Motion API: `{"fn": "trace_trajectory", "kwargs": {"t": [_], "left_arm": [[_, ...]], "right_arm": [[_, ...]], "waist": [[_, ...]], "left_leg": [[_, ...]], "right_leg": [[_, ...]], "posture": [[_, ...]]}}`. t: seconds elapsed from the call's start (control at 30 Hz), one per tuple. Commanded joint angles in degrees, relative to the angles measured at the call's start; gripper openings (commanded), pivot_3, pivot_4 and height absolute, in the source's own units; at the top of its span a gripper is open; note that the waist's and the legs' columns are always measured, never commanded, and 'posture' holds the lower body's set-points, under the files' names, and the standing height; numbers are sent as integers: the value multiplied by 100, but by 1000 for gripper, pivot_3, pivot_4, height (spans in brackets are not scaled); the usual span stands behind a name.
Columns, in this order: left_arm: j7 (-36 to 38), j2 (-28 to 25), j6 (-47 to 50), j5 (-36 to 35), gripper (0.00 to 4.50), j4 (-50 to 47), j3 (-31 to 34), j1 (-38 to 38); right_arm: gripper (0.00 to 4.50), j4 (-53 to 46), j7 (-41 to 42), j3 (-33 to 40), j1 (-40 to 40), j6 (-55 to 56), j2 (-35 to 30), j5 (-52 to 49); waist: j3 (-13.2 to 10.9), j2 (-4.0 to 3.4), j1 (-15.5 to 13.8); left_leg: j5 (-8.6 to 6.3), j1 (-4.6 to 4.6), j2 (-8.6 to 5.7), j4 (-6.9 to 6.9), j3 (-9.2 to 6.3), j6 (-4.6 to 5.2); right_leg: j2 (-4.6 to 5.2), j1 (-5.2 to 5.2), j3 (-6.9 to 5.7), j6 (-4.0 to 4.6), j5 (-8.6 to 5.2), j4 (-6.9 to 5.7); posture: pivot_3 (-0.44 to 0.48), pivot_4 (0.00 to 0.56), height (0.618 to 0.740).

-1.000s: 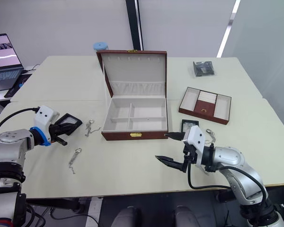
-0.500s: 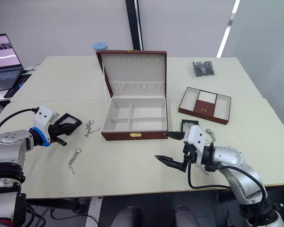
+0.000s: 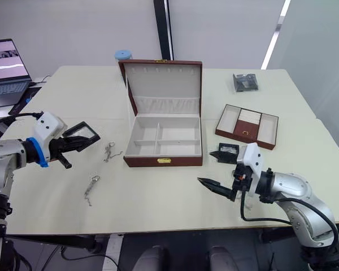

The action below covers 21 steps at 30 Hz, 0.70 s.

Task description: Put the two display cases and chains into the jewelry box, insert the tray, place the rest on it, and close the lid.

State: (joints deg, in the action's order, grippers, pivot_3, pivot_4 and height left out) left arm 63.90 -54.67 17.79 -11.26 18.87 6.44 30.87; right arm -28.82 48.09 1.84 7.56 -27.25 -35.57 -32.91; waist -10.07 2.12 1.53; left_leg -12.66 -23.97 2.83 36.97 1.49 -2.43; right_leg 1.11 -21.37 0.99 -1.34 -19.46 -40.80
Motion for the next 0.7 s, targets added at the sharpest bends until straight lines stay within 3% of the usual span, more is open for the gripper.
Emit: {"fn": "trace_trajectory", "kwargs": {"t": [0.03,0.4,0.7], "left_arm": [[233,-53,243,-166,8,-511,-108,312],[1243,753,544,-116,8,-571,-1374,1873],[1573,1750,-995,577,8,1354,-2069,2901]], "right_arm": [[4500,-304,-156,278,-23,-40,-47,-154],[4500,-930,-881,591,-722,-149,60,-46],[4500,-1409,-1381,676,-1394,-97,130,133]], "waist": [[0,0,0],[0,1,-4],[0,1,15]], "left_leg": [[0,1,0,0,1,0],[0,-5,-14,3,0,0],[0,-3,-22,5,4,0]], "right_leg": [[-3,0,-1,0,0,-1],[-23,1,2,-6,-3,0],[-46,-1,3,-5,-3,-1]], "posture": [[0,150,740],[0,150,740],[0,150,740]]}}
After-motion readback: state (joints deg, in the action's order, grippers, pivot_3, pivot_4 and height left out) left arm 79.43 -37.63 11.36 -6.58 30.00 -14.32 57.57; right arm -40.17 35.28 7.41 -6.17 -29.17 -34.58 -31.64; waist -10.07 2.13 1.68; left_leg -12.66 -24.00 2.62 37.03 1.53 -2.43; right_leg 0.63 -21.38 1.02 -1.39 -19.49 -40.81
